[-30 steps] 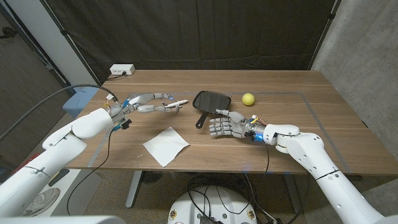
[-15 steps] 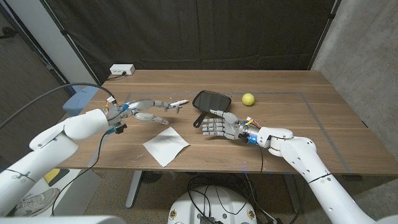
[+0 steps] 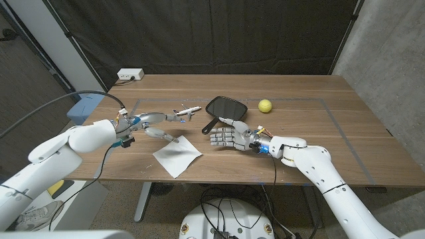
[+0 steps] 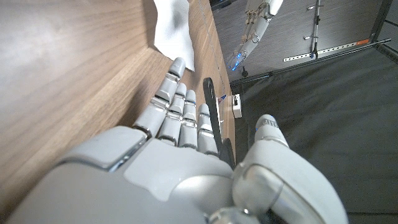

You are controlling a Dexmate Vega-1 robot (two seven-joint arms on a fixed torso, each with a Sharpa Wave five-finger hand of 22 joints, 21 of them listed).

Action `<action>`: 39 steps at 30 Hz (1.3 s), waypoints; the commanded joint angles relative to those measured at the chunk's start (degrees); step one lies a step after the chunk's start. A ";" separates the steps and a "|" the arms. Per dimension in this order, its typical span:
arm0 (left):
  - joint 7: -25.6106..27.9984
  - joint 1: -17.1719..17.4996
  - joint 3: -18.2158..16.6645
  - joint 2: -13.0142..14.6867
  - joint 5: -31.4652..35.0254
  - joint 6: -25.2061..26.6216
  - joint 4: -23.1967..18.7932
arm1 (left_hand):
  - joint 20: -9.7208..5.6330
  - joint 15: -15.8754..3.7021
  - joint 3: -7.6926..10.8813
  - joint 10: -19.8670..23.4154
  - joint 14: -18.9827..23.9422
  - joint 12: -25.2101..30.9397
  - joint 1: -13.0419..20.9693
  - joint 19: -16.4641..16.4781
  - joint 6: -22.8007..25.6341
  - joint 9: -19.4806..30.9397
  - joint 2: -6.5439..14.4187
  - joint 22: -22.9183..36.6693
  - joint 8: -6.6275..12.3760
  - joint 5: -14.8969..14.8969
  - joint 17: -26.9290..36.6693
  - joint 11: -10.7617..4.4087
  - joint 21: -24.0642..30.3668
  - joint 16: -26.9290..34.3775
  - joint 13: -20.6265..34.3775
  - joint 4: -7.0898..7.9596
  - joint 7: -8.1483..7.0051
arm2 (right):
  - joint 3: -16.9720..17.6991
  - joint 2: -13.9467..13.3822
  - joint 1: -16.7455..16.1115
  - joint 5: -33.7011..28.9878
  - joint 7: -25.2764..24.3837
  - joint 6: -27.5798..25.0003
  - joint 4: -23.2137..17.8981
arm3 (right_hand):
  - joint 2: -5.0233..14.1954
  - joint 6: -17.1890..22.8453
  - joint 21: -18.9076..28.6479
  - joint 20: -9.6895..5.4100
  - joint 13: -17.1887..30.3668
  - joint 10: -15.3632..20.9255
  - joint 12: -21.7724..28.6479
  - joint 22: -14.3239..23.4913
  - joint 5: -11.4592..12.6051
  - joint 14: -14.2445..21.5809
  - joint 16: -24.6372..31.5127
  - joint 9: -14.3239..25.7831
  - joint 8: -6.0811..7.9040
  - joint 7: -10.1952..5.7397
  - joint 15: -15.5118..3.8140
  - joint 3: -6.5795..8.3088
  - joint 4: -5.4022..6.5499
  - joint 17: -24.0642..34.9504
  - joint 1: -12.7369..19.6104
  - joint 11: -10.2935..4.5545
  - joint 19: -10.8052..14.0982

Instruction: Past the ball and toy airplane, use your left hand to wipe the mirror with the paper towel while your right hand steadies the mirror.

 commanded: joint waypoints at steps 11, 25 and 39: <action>-1.87 -1.52 0.81 -1.70 1.70 -0.73 0.37 | -0.55 -3.32 -1.07 -0.28 -0.81 0.08 -1.15 0.17 -0.95 0.30 -0.33 0.33 -0.28 0.99 0.53 -0.03 -0.38 0.34 0.24 0.89 0.25 | -2.57 -0.29 5.37 -1.72 -0.54 -7.07 2.77 | -0.80 -1.80 -0.86 0.27 0.14 -1.66 -0.03 -0.05 0.54 -1.51 0.11 0.12 -0.33 3.37 0.47 -0.18 -0.88 -0.17 0.77 0.41 -0.52; -1.62 -0.93 -0.16 -2.34 0.98 -1.45 1.28 | -1.03 -3.33 -1.71 -0.17 -0.85 0.23 -1.60 0.28 -0.87 0.33 -0.24 0.40 -0.18 1.50 0.78 -0.08 -0.47 0.55 0.33 1.43 0.50 | -5.41 2.45 10.16 -2.39 2.65 -8.78 9.90 | 1.62 -2.86 -0.84 -1.72 0.13 -2.40 0.18 0.06 0.64 -1.97 0.46 0.13 -0.03 3.24 -1.46 2.06 -2.95 -0.18 5.65 -0.74 -0.45; -1.51 -1.21 -0.10 -2.43 0.58 -1.69 2.14 | -1.35 -3.36 -2.24 -0.23 -0.85 0.28 -1.93 0.33 -0.94 0.35 -0.05 0.46 -0.14 1.97 0.92 0.18 -0.57 0.67 0.39 1.86 0.80 | -4.69 6.42 10.27 -2.77 -0.21 -10.13 11.35 | 2.82 -1.25 1.00 -4.87 0.16 0.58 1.06 0.59 0.59 3.24 1.58 0.27 0.92 2.26 -4.97 4.05 -3.88 -0.07 10.65 -2.54 2.46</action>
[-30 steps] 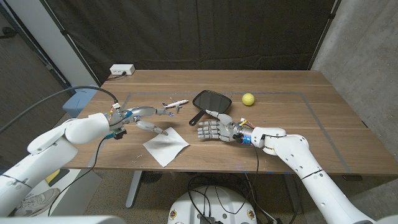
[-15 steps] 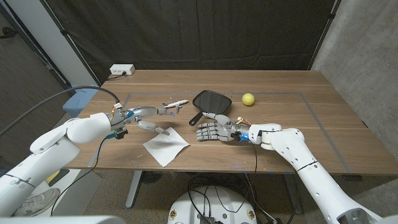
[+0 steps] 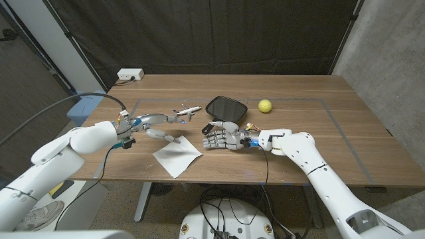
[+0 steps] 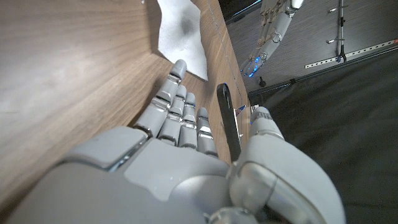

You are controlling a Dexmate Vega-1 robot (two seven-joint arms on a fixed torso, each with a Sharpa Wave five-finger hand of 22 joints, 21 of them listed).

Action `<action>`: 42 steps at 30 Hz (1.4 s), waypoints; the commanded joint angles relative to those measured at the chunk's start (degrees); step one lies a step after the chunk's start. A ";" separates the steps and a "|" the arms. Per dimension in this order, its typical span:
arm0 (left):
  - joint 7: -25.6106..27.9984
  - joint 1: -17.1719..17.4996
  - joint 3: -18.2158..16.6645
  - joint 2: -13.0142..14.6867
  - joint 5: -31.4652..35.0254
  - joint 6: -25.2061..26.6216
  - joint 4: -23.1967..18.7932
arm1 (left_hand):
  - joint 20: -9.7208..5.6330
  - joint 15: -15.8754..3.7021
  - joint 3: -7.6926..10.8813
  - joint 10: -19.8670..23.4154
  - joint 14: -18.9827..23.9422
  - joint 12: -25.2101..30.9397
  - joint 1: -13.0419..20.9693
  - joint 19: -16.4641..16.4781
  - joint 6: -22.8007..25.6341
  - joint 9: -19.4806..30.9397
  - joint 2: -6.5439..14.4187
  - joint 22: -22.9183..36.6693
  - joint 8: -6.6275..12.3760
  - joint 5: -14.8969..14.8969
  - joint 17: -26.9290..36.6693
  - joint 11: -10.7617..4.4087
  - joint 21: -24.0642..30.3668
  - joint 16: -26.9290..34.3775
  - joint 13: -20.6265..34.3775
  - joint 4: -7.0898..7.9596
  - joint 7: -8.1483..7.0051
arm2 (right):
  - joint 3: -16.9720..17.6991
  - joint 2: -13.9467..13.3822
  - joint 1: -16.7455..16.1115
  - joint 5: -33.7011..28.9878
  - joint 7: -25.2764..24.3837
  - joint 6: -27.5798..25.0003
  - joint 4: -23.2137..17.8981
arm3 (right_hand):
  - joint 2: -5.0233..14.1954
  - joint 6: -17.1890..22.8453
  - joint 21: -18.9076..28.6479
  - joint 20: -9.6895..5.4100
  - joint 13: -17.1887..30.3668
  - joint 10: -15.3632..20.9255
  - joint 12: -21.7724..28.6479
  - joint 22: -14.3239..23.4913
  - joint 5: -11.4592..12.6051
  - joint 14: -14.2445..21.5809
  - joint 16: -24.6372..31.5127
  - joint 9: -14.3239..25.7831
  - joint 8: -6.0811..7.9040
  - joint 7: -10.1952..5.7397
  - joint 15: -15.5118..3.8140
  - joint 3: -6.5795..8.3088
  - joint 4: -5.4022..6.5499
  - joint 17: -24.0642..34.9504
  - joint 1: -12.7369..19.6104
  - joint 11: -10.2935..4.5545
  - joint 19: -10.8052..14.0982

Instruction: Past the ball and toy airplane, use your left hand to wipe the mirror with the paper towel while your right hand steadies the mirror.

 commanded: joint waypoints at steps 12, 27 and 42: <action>0.29 -0.52 0.16 -0.15 -0.77 -0.33 1.33 | -0.47 -3.33 -0.74 -0.41 -0.29 0.26 0.20 -0.02 -0.13 0.09 -0.04 0.23 -0.15 0.70 0.20 0.16 -0.33 0.34 0.16 0.23 0.42 | 0.08 5.04 0.50 -1.18 -4.15 -1.58 1.31 | 1.57 4.57 4.20 -4.06 0.23 6.15 1.25 1.94 0.79 10.65 1.72 0.35 1.81 0.96 -6.84 4.26 0.10 0.70 7.54 -2.84 3.14; -0.23 -2.83 1.99 0.47 -1.33 -0.39 2.99 | -0.76 -3.28 -1.23 -0.60 -0.58 0.26 -0.03 0.04 -0.33 0.10 0.11 0.26 -0.18 1.11 0.27 -0.04 -0.41 0.29 0.20 0.55 0.54 | 3.15 8.09 -1.90 -0.90 -9.45 -1.26 0.12 | 4.60 10.42 17.29 -7.54 0.96 14.00 0.13 13.39 0.73 21.04 7.51 0.39 2.52 -2.74 -13.81 15.97 5.33 5.28 22.16 -6.42 -0.17; -1.85 -7.23 6.09 1.33 -2.14 -0.11 4.98 | -0.99 -3.45 -1.83 -0.41 -0.63 0.41 -0.54 0.12 -0.34 0.11 0.37 0.30 -0.12 1.50 0.34 0.00 -0.48 0.35 0.23 1.05 0.47 | 8.04 11.55 -7.35 -1.00 -18.55 3.38 -5.07 | 3.97 19.38 34.75 -9.31 4.22 27.38 3.79 21.99 0.87 35.58 20.10 1.48 2.89 -5.42 -16.51 21.09 12.63 14.23 27.81 -9.68 -0.85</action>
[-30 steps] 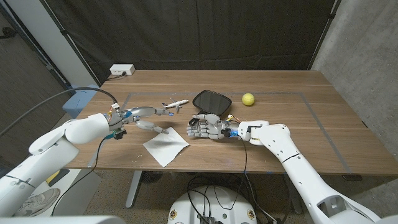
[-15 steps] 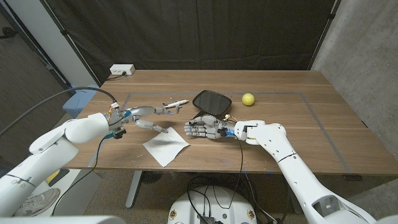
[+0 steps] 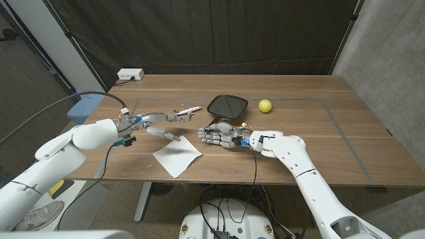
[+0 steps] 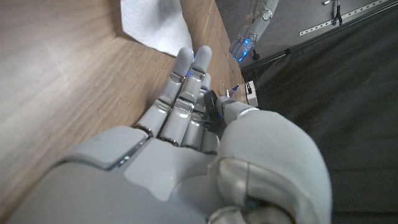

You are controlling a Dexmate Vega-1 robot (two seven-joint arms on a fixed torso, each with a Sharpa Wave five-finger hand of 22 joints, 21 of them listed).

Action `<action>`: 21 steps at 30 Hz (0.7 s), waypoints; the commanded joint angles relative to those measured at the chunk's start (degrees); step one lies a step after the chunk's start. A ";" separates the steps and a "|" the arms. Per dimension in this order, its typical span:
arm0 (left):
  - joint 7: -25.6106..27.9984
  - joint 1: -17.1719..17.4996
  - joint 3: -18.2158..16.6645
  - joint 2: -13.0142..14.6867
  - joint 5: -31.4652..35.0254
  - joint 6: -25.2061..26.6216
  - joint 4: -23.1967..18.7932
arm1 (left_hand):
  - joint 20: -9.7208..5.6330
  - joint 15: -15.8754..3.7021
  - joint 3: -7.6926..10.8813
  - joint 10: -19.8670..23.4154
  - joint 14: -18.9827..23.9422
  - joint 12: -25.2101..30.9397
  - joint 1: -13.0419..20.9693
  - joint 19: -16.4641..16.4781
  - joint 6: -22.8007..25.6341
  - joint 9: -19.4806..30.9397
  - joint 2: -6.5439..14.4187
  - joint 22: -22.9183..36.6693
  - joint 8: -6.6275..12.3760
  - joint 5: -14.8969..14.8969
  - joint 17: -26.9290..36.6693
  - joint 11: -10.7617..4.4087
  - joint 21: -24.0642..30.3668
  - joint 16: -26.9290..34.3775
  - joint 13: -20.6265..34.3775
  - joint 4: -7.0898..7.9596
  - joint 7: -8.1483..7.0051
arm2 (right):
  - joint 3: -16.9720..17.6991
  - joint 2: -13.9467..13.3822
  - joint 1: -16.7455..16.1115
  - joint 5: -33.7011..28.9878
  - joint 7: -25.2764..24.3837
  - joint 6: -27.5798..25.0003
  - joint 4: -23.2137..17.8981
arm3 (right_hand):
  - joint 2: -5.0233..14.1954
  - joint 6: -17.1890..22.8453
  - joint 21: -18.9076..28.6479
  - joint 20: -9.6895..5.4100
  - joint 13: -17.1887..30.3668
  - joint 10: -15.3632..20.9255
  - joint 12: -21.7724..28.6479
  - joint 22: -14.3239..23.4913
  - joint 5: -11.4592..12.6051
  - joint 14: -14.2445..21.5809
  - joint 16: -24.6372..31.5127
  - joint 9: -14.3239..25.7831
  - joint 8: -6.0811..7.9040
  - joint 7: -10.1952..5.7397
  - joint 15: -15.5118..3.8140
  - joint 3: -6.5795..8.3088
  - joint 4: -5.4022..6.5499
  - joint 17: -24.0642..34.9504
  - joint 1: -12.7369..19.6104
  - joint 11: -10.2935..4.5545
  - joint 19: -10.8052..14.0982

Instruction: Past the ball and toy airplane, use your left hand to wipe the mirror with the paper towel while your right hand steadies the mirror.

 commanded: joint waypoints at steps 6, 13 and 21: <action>-2.09 -5.01 4.87 1.30 -0.08 -0.11 1.58 | -0.07 -3.42 -0.58 0.07 -0.17 0.38 0.00 -0.06 -0.24 0.12 -0.17 0.32 -0.18 0.58 0.09 0.17 -0.15 0.26 0.25 0.24 0.42 | 4.93 3.27 -5.13 0.26 -9.12 4.38 -4.69 | -0.04 6.44 8.12 -8.56 3.60 8.99 3.88 1.26 -0.12 5.74 8.34 0.94 0.56 -0.83 -4.84 -0.98 -1.67 8.47 4.85 -1.78 1.01; -3.89 -6.69 8.22 2.52 3.27 -0.84 0.38 | 0.24 -4.15 -0.59 0.73 0.55 0.63 1.77 0.33 -0.12 0.13 -0.06 0.29 0.02 1.27 -0.03 -1.41 -0.19 0.50 0.25 -0.50 0.09 | 5.19 3.25 -5.73 0.59 -9.19 6.16 -4.29 | -0.34 10.19 14.11 -8.58 5.61 14.29 6.19 1.78 -0.62 8.52 11.87 0.89 0.06 0.38 -4.78 -4.93 -1.09 12.33 4.10 -1.58 3.07; -1.75 -5.38 9.92 2.95 12.07 -3.68 -2.83 | -0.46 -5.65 -0.78 3.17 2.39 1.44 3.74 1.58 1.18 0.13 0.11 0.29 0.56 2.15 -0.10 -2.69 0.05 1.15 0.25 -1.13 -0.79 | 4.55 3.17 -6.91 -0.97 -11.10 9.01 -5.17 | -0.49 19.14 21.83 -8.70 10.82 24.85 12.66 0.96 -0.13 15.52 16.23 1.21 -0.21 0.82 -4.68 -6.08 -2.10 16.24 6.20 -3.97 6.72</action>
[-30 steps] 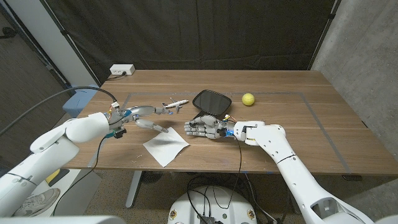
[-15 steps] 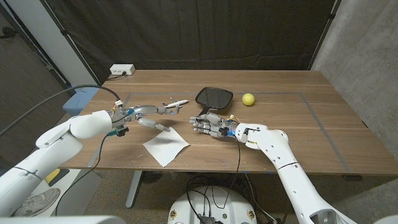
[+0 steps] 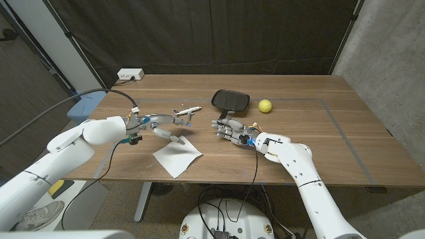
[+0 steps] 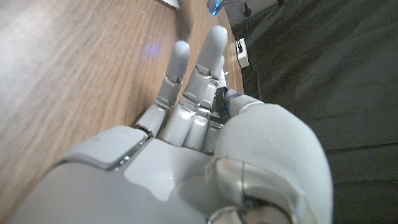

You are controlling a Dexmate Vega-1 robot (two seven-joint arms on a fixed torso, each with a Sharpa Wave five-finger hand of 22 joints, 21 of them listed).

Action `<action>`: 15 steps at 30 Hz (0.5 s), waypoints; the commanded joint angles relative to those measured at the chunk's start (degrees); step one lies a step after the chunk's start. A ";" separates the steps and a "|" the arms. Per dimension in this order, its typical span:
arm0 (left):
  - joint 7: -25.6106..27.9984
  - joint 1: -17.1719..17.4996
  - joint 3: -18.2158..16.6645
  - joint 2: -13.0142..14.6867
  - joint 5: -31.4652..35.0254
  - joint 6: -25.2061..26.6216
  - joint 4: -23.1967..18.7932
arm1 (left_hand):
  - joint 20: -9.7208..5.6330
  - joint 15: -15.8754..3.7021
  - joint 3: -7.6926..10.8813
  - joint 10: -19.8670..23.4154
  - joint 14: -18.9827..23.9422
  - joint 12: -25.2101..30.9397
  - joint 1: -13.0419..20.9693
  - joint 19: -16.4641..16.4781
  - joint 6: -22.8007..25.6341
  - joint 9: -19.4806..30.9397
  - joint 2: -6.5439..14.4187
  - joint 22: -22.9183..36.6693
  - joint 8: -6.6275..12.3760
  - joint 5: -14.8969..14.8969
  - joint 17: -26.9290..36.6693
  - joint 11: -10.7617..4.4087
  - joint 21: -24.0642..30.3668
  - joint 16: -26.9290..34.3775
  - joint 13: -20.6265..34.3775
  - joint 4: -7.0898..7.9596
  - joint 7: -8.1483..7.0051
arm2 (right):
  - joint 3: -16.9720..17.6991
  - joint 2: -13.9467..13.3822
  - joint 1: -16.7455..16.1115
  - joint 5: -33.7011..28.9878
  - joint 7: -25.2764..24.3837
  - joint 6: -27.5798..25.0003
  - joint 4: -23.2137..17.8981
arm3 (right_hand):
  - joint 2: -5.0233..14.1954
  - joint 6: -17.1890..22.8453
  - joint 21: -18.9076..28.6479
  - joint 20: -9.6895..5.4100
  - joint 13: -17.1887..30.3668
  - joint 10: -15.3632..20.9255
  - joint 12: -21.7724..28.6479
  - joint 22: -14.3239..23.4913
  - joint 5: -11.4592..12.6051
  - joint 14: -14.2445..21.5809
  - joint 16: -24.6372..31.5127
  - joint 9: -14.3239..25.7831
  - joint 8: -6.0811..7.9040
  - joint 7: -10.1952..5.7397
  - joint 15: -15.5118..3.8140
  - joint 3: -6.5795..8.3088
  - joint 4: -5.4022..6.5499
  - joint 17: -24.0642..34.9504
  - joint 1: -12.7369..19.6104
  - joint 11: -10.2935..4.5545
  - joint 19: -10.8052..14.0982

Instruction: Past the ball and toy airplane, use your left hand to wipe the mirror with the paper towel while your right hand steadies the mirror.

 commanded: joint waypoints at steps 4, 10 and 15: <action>2.23 0.89 3.43 0.80 12.35 -5.04 -4.34 | -1.14 -6.59 -0.02 2.31 2.81 0.73 2.20 2.35 1.74 0.13 0.13 0.33 0.87 1.12 0.17 -0.47 0.65 1.27 0.25 -0.69 -1.36 | -0.54 -0.52 -2.24 -2.60 -3.49 4.67 -2.04 | 0.23 6.39 4.26 -8.32 4.47 9.53 4.48 -1.01 0.75 4.05 2.76 1.66 0.73 -0.57 -0.05 -0.76 -0.79 2.84 2.43 -4.06 1.90; 4.85 4.36 0.75 0.79 19.58 -6.89 -8.26 | -0.72 -6.49 -0.62 4.32 5.54 1.33 3.14 4.31 1.93 0.11 0.20 0.65 0.79 1.81 0.88 -0.57 1.51 2.53 0.44 -0.67 -1.03 | -1.32 -1.80 -3.06 -4.53 -4.61 6.21 -3.53 | -0.44 9.62 6.21 -8.29 9.04 11.37 7.86 -2.30 1.34 4.22 4.82 4.53 2.01 -2.41 -0.03 -2.45 -0.96 6.38 2.56 -5.93 1.68; 11.19 10.98 -5.05 -0.91 31.87 -6.28 -14.32 | 1.21 -4.95 -2.28 8.94 9.83 4.17 3.74 5.76 6.35 0.39 0.32 1.97 2.14 3.13 4.06 0.84 3.25 5.33 2.40 -0.15 -1.17 | -1.43 -2.01 -3.64 -4.99 -5.28 7.04 -4.20 | -0.55 10.28 6.94 -8.30 11.00 11.46 9.04 -2.85 1.59 3.93 5.33 5.79 2.35 -2.63 -0.04 -3.19 -1.19 7.42 2.70 -5.96 1.54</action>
